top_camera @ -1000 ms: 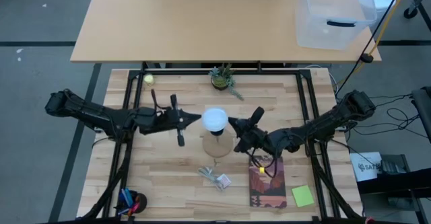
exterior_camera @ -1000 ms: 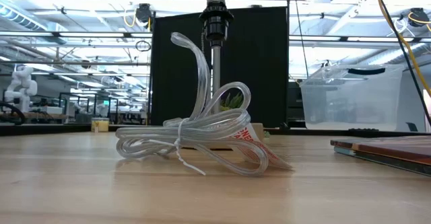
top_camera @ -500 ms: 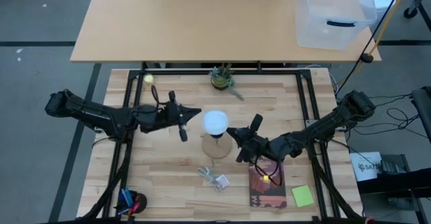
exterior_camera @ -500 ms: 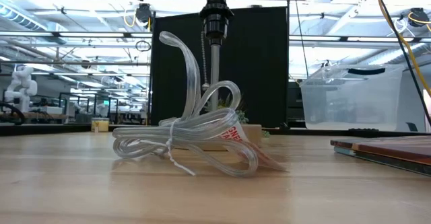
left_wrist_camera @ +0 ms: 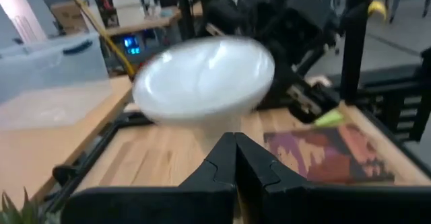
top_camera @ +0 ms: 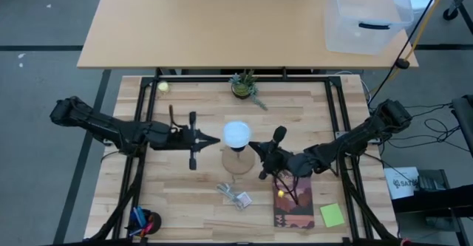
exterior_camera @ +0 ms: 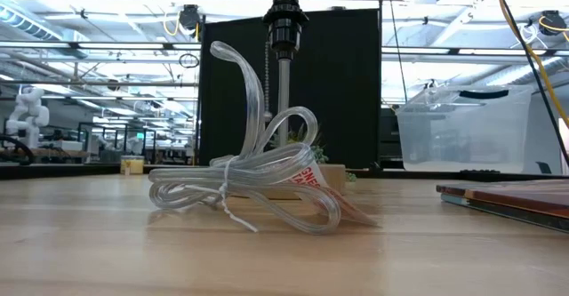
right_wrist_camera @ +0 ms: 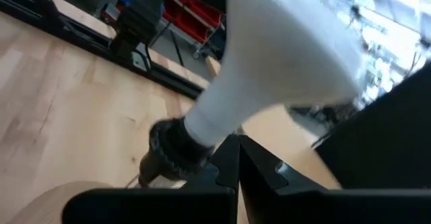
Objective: Screw lightbulb
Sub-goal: Insert the white lightbulb into the silver lamp
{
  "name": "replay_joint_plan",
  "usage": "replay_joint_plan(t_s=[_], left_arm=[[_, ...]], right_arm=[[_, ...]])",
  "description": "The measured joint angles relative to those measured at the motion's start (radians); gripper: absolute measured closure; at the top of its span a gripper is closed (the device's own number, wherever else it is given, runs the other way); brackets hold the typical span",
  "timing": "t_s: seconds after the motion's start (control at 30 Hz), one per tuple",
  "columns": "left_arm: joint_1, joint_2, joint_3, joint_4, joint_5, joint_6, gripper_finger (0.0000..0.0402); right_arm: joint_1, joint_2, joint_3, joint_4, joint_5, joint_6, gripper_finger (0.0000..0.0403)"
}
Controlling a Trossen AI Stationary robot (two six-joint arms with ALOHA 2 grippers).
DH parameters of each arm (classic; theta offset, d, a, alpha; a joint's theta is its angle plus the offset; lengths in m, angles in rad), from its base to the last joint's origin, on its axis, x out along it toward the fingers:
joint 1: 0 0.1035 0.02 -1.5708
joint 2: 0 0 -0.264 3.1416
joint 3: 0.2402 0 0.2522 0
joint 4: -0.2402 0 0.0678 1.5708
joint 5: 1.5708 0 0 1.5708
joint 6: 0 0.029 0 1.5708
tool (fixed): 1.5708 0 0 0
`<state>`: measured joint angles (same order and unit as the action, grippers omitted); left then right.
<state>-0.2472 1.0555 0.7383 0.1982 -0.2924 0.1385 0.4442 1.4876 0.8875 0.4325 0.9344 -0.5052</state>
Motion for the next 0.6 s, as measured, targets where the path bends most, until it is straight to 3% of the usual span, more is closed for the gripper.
replay_joint_plan(t_s=[0.27,0.6], left_arm=[[0.013,0.088,0.0,0.082,0.043,-0.014,0.0401],[0.013,0.11,0.0,0.163,0.048,0.054,0.0401]], right_arm=[[-0.071,0.0,0.0,-0.033,0.005,0.091,0.0403],[-0.116,0.0,0.001,0.169,0.003,-0.187,0.0403]])
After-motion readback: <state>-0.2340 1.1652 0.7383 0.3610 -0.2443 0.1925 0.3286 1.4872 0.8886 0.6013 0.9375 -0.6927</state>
